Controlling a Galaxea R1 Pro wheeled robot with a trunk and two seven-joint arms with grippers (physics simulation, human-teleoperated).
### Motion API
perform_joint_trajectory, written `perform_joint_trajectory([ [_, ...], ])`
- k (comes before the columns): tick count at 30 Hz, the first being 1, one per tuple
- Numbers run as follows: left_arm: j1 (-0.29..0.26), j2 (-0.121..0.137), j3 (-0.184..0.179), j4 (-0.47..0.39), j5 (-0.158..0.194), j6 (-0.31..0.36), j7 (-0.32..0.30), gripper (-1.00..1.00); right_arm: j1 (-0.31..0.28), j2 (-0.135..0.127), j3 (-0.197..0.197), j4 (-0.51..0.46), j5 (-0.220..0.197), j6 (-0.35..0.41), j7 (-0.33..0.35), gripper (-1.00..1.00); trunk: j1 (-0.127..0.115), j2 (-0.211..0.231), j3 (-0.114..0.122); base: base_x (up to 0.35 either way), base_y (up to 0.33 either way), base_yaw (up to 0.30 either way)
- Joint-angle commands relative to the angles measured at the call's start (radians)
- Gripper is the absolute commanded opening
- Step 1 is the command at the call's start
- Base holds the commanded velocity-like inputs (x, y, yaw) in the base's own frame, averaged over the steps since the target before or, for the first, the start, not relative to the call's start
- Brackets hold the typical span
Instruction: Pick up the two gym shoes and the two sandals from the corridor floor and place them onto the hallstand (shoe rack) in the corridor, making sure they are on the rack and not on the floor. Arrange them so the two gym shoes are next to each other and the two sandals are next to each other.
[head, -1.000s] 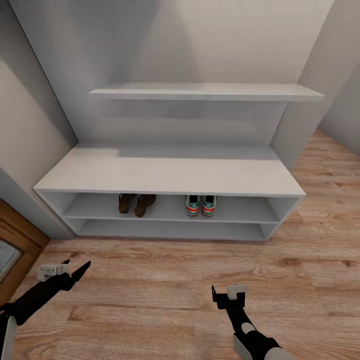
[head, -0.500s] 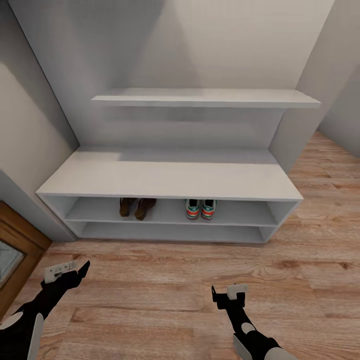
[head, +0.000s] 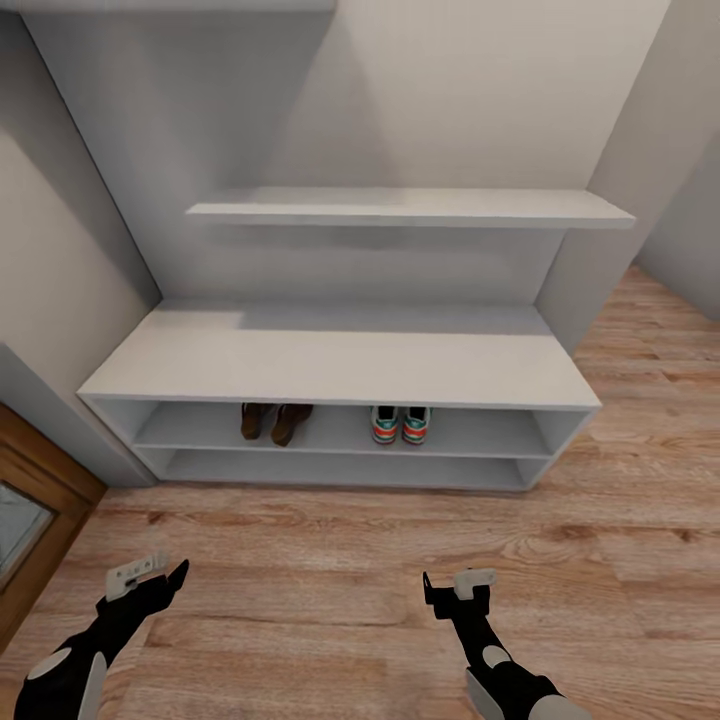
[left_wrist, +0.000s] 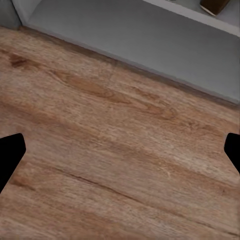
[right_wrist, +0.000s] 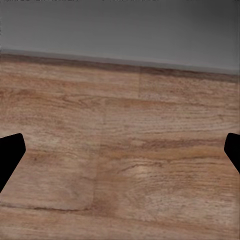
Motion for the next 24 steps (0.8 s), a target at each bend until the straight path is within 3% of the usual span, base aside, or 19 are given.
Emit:
perform_joint_trajectory([
  [1,-0.001,-0.001,0.003,0.003,-0.002,-0.002,-0.007,1.00,-0.001,0.000,0.009,0.001,-0.008,-0.003,-0.005,1.00,-0.004,0.007,0.003,0.000,0.000,0.000],
  [8,-0.001,-0.001,0.003,0.011,-0.002,-0.034,-0.006,1.00,-0.001,-0.001,0.009,0.028,-0.008,-0.003,-0.005,1.00,-0.031,0.056,0.025,0.000,0.000,0.000],
  [24,-0.001,-0.001,0.002,0.012,0.000,-0.039,-0.006,1.00,-0.001,-0.001,0.009,0.115,-0.005,-0.003,-0.003,1.00,-0.092,0.168,0.075,0.000,0.000,0.000],
])
